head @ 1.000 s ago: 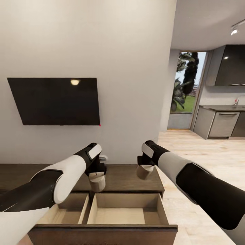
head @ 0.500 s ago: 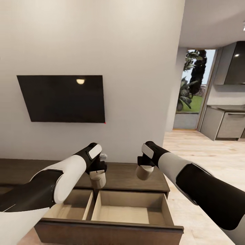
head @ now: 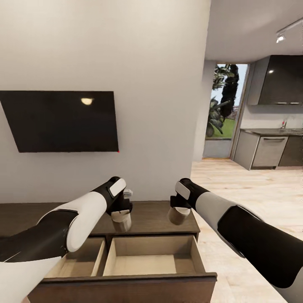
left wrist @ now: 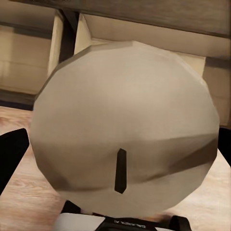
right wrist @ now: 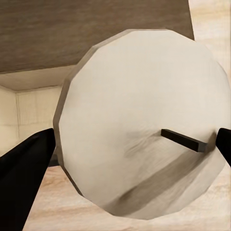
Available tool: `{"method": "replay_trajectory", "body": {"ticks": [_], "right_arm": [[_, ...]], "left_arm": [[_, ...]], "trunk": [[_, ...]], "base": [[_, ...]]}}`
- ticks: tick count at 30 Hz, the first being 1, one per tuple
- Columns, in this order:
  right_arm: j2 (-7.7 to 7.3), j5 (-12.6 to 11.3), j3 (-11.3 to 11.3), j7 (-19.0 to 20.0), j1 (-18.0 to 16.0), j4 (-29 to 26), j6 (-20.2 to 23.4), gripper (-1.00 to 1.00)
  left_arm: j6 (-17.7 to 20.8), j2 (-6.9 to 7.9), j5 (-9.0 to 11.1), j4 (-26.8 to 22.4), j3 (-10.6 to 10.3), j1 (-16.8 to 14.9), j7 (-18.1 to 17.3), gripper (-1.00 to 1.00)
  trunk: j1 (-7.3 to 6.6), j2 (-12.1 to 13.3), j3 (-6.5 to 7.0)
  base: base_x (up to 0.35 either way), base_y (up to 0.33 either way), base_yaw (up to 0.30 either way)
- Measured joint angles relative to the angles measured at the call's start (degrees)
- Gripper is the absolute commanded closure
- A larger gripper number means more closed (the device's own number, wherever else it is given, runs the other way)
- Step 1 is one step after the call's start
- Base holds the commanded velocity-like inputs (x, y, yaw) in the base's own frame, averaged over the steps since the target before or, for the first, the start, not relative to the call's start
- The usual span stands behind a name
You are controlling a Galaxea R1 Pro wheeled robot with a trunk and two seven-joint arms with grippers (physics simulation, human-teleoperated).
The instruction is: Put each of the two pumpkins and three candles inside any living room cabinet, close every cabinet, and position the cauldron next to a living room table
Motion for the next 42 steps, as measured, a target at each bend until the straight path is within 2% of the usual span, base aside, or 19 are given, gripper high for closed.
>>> {"method": "replay_trajectory", "body": {"ticks": [3,10,12,15,18,24,26,37,42], "right_arm": [[0.00,-0.02,-0.04,0.01,0.26,0.11,0.00,1.00],[0.00,0.06,-0.01,0.02,1.96,0.09,-0.05,1.00],[0.00,0.02,-0.02,0.01,2.39,-0.01,-0.08,1.00],[0.00,0.11,0.14,0.02,2.90,-0.12,-0.13,1.00],[0.00,0.22,0.09,0.01,3.27,-0.24,-0.16,1.00],[0.00,0.28,0.14,0.00,3.43,-0.47,-0.83,1.00],[0.00,0.29,0.30,-0.03,3.46,-0.47,-3.12,1.00],[0.00,0.18,0.15,-0.08,3.81,-0.42,-8.93,1.00],[0.00,0.10,0.11,-0.08,3.95,-0.39,-9.68,1.00]], "left_arm": [[-0.29,0.00,-0.06,-0.01,0.00,0.00,-0.08,1.00],[-4.57,0.00,-0.10,-0.21,-0.09,-0.01,-1.05,1.00],[-7.00,0.00,-0.13,-0.37,-0.15,-0.02,-1.30,1.00],[-12.84,0.00,-0.05,-0.28,-0.20,-0.02,-1.60,1.00],[-14.33,0.00,0.16,0.15,0.00,0.00,-2.87,1.00],[-14.55,0.00,-0.09,1.30,-0.10,0.01,-5.26,1.00],[-14.58,0.00,0.03,2.67,0.05,0.01,-5.41,1.00],[-14.36,0.00,-0.07,3.44,-0.10,0.08,-5.54,1.00],[-14.32,0.01,-0.07,3.45,-0.11,0.10,-5.54,1.00]], "trunk": [[0.66,-1.20,-0.52],[2.20,-4.01,-1.77],[2.64,-4.81,-2.13],[3.30,-6.02,-2.67],[3.96,-7.22,-3.21],[5.27,-9.63,-4.29],[5.71,-10.43,-4.64],[8.13,-14.85,-6.62],[9.23,-16.85,-7.52]], "base": [[0.000,0.000,-0.018],[0.000,0.000,-0.003],[0.000,0.000,0.000],[0.000,0.000,0.000],[0.000,0.000,0.000],[0.000,0.000,0.000],[0.000,0.000,0.000],[0.000,0.000,0.000],[0.000,0.000,0.000]]}}
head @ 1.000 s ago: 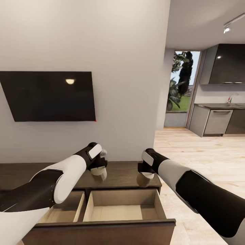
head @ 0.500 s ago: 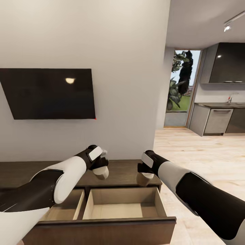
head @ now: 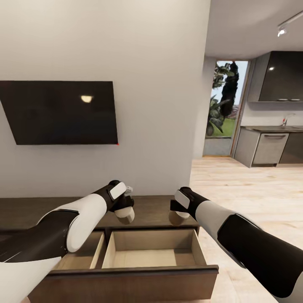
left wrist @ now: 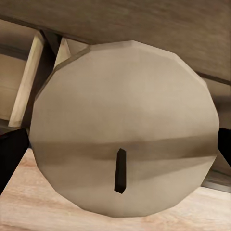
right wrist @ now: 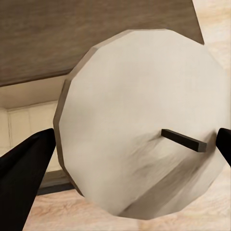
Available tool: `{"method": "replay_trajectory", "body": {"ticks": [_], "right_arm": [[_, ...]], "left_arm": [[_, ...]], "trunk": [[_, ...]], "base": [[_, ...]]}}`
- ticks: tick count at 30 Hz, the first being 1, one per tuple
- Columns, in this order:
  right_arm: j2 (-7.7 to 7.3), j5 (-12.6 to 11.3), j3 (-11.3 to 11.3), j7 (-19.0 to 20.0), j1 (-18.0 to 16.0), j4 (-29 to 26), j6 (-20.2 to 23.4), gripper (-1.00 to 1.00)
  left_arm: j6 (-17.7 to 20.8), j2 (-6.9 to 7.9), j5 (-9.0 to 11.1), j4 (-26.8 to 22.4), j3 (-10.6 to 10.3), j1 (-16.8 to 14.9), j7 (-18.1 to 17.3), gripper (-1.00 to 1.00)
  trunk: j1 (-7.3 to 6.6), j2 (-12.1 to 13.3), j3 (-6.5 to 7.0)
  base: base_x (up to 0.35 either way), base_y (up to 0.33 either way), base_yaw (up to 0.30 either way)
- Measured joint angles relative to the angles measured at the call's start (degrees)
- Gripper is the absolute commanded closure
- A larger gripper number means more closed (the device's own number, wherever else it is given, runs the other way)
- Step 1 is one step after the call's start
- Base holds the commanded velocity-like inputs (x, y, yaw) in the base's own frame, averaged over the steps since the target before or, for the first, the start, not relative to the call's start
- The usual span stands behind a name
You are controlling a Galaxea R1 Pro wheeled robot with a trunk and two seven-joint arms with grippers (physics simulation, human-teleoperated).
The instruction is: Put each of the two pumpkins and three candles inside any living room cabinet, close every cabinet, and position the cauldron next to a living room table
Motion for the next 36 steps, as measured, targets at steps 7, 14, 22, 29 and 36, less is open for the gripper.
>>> {"method": "replay_trajectory", "body": {"ticks": [7,14,22,29,36], "right_arm": [[0.00,0.03,0.07,0.00,0.11,-0.08,-0.20,1.00],[0.00,0.03,0.19,0.00,0.11,-0.15,-0.19,1.00],[0.00,-0.02,0.18,0.00,0.12,-1.47,-0.11,1.00],[0.00,-0.03,0.02,0.01,0.34,-1.43,-0.10,1.00],[0.00,-0.06,-0.23,0.01,1.97,-1.24,-0.09,1.00]], "left_arm": [[0.07,0.00,0.00,0.07,-0.02,0.10,0.00,1.00],[0.15,0.00,-0.01,0.10,-0.08,1.38,0.03,1.00],[2.57,0.00,-0.12,0.09,-0.05,2.11,0.13,1.00],[2.63,0.00,-0.24,0.03,-0.14,2.17,0.15,1.00],[2.53,0.00,-0.51,-0.06,-0.29,2.18,0.17,1.00]], "trunk": [[1.54,-2.81,-1.26],[3.08,-5.62,-2.52],[4.83,-8.83,-3.95],[6.37,-11.63,-5.21],[7.91,-14.44,-6.47]], "base": [[0.000,0.000,0.000],[0.000,0.000,0.000],[0.000,0.000,0.000],[0.000,0.000,0.000],[0.000,0.000,0.000]]}}
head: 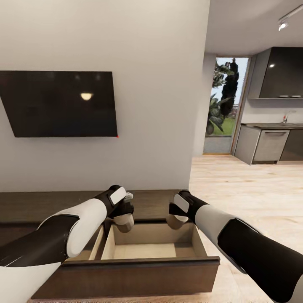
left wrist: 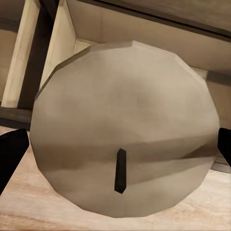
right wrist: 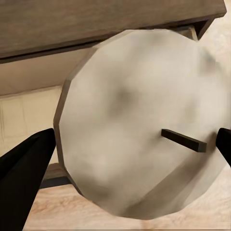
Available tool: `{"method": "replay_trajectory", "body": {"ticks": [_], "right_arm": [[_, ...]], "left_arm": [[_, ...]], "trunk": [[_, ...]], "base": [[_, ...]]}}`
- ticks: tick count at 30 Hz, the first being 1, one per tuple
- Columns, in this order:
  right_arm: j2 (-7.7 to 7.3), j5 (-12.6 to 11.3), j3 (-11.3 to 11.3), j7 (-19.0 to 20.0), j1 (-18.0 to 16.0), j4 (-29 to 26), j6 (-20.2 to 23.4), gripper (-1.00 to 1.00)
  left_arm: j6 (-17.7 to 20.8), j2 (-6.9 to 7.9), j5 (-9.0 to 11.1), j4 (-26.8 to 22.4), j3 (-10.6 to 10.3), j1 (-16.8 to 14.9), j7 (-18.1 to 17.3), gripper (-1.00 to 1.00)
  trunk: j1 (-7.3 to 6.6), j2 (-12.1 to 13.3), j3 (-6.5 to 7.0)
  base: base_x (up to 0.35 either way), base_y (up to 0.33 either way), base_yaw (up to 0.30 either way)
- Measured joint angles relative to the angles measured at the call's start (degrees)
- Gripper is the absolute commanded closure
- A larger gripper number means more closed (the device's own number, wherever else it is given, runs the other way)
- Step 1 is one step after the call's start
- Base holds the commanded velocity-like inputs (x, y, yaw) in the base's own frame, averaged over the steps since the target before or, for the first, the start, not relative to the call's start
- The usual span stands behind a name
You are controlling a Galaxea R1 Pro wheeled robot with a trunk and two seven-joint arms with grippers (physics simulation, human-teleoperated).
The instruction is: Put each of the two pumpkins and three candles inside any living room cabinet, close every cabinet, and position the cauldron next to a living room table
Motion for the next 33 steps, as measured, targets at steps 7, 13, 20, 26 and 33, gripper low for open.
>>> {"method": "replay_trajectory", "body": {"ticks": [7,13,20,26,33], "right_arm": [[0.00,0.06,0.12,-0.01,0.48,0.02,-0.01,1.00],[0.00,0.08,0.08,-0.01,0.51,-0.01,-0.09,1.00],[0.00,0.16,0.13,-0.03,1.10,0.01,-2.28,1.00],[0.00,0.12,0.03,-0.05,1.27,0.01,-3.22,1.00],[0.00,0.15,0.09,-0.04,1.31,0.02,-3.29,1.00]], "left_arm": [[0.00,0.00,0.19,0.05,0.07,0.00,-0.02,1.00],[-0.54,0.00,0.10,0.04,0.05,0.00,0.01,1.00],[-2.52,0.00,-1.04,0.01,-0.20,0.00,0.02,1.00],[-2.68,-0.01,-1.18,-0.03,-0.09,-0.01,0.00,1.00],[-2.66,0.00,-1.17,-0.01,-0.07,0.00,-0.01,1.00]], "trunk": [[1.54,-2.81,-1.25],[2.86,-5.22,-2.33],[4.39,-8.02,-3.59],[4.62,-8.44,-3.66],[5.93,-10.83,-4.66]], "base": [[0.000,0.000,0.000],[0.000,0.000,0.000],[0.000,0.000,0.000],[0.000,0.000,-0.126],[0.000,0.000,-0.040]]}}
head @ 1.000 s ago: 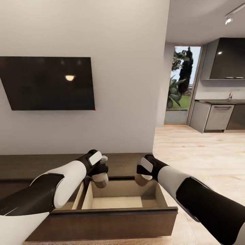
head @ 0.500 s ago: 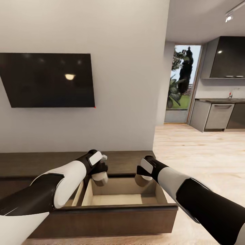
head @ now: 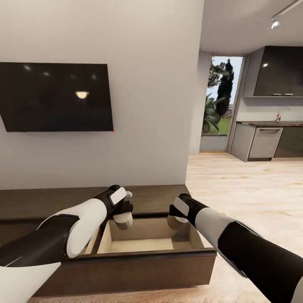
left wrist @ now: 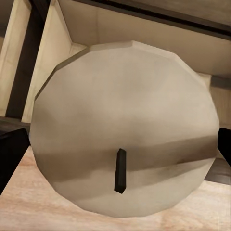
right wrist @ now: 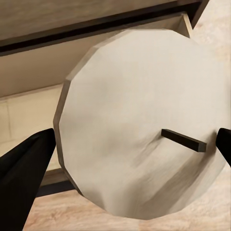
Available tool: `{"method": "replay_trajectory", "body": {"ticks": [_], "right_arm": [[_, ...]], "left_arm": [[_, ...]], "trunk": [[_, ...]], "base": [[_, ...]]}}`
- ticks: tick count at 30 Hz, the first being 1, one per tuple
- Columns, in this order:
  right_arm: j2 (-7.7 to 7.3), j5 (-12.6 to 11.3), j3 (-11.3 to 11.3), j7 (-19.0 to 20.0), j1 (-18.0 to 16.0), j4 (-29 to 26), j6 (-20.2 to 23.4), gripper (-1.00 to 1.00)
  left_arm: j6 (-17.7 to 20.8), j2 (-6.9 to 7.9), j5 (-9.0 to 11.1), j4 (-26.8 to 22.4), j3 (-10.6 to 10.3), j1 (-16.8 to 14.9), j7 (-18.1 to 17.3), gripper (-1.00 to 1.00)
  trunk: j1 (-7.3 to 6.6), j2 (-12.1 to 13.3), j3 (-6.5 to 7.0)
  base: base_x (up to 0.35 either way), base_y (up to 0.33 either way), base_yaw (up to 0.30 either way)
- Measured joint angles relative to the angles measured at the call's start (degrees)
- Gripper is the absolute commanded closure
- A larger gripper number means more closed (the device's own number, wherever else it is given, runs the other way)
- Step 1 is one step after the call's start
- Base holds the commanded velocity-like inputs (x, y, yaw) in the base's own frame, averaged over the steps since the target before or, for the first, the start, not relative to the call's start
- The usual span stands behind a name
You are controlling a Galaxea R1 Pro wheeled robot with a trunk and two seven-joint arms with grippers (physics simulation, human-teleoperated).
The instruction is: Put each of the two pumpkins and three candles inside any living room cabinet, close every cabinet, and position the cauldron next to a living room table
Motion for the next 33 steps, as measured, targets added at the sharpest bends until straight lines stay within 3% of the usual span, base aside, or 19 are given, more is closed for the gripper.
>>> {"method": "replay_trajectory", "body": {"ticks": [16,33], "right_arm": [[0.00,-0.06,0.05,0.00,0.04,0.00,0.00,1.00],[0.00,0.11,0.34,-0.06,1.72,-0.45,0.84,1.00]], "left_arm": [[-0.14,0.00,-0.05,0.03,-0.01,0.00,0.09,1.00],[0.29,0.00,0.14,0.07,-0.03,0.08,0.11,1.00]], "trunk": [[3.52,-6.42,-2.87],[3.52,-6.43,-2.87]], "base": [[0.000,0.000,-0.001],[0.055,0.000,0.000]]}}
